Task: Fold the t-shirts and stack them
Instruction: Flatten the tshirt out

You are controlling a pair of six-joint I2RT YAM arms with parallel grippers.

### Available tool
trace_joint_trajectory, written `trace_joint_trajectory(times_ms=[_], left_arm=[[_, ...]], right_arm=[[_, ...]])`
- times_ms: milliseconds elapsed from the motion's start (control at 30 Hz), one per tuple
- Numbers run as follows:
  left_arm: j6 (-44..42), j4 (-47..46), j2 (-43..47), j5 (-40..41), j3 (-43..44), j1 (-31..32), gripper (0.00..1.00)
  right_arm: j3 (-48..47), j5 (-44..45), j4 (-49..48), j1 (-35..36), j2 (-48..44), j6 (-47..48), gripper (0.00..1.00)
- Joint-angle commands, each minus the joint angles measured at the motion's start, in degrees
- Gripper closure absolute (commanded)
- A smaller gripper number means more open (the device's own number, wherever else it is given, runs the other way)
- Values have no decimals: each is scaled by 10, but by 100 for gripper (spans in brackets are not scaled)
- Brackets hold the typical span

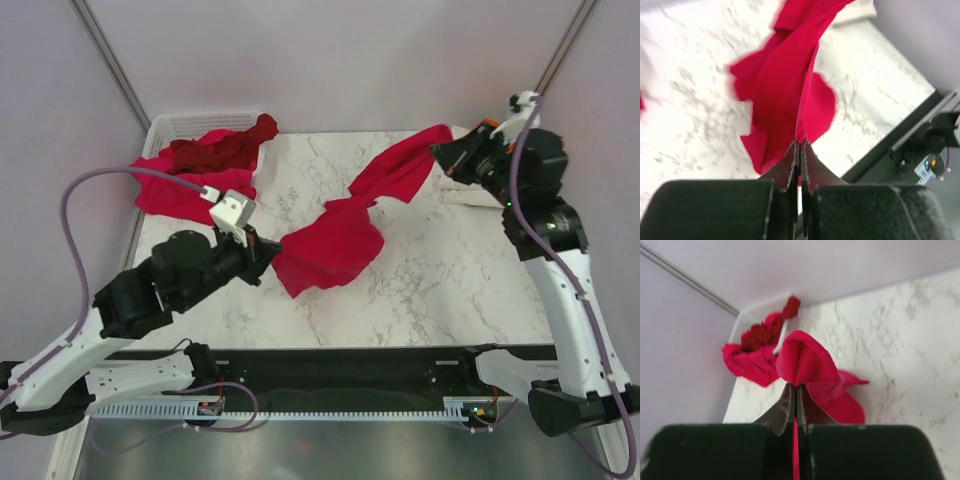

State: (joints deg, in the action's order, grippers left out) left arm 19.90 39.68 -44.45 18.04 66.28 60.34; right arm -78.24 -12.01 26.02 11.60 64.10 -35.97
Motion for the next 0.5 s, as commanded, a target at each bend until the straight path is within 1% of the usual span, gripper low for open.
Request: trace_joint_trajectory(times_ms=[0,33,100,133,167,200,233,267,333,367,400,467], left_arm=[[-109,38,-13,57,109,-2,98],[-130,37,-15,61,150,-2,98],[-153,37,-17,81,186,-2,98],[-172,37,-17,88,218,-2,98],[-180,38,-17,94,232,-2,98],[-188,37,-15,100,245,-2,98],[-198,37,-13,100,267,-2,98],[-198,37,-8,100,275,-2,98],[-224,36,0,96,288,-2,98],[-226,36,4,93,289,-2,98],[-227,36,14,93,287,-2,98],[-232,36,31,70,273,-2,98]], right_arm=[[-125,55,125,-16,-27,48,100],[-179,67,140,-18,-30,54,100],[-235,131,190,-19,-30,72,100],[-288,153,206,-18,-28,78,100],[-315,202,239,-18,-27,84,100],[-341,224,256,-18,-24,91,100],[-394,251,274,-19,-16,101,100],[-418,291,307,-19,-11,106,100],[-465,325,330,-18,-4,121,100],[-474,337,347,-18,-3,125,100],[-481,356,354,-19,-3,128,100],[-461,357,351,-19,-8,129,100]])
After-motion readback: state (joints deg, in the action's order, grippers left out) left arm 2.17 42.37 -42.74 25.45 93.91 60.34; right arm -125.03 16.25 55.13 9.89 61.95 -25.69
